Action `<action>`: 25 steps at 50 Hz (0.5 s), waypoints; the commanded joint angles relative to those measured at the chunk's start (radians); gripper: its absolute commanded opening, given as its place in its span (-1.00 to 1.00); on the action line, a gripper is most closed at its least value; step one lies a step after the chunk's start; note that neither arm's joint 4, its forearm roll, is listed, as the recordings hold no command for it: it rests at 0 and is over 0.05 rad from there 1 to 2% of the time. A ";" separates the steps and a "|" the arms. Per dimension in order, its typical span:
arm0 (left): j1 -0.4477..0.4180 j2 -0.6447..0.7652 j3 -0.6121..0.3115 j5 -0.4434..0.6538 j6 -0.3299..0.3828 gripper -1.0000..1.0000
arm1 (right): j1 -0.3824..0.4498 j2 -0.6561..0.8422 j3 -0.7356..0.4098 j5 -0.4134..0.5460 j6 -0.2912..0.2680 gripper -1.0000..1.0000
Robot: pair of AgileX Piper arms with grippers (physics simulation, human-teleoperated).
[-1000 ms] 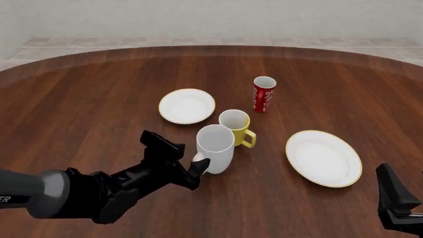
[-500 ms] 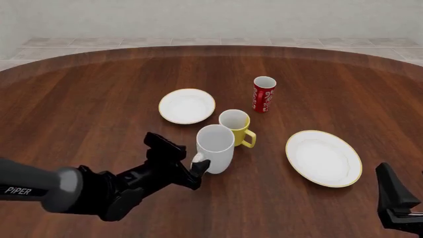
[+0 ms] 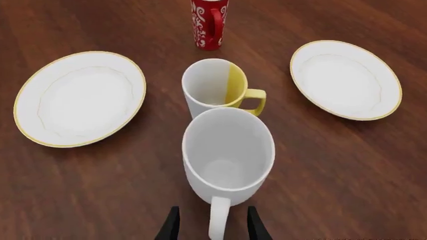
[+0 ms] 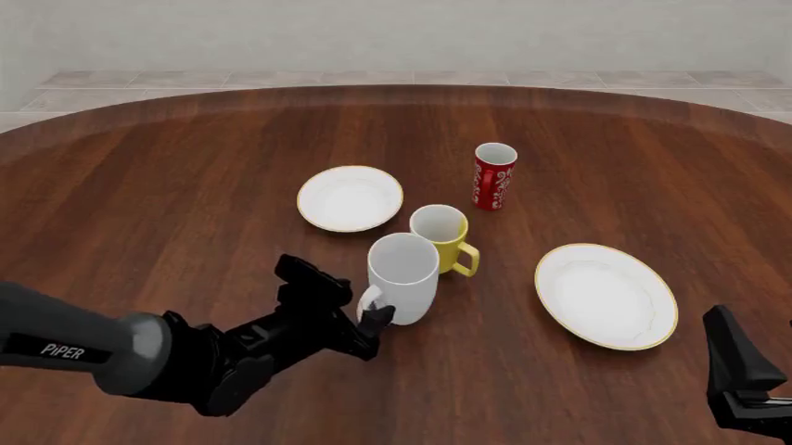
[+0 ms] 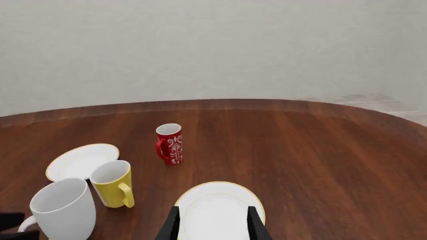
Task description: Put the white mug on the left plate.
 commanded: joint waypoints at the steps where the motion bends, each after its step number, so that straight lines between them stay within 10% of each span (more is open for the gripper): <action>1: -0.003 0.020 0.002 -0.014 -0.002 1.00 | 0.000 0.000 -0.001 0.001 0.000 1.00; 25: -0.007 0.046 0.000 -0.035 0.012 1.00 | -0.002 -0.005 -0.002 0.007 -0.011 1.00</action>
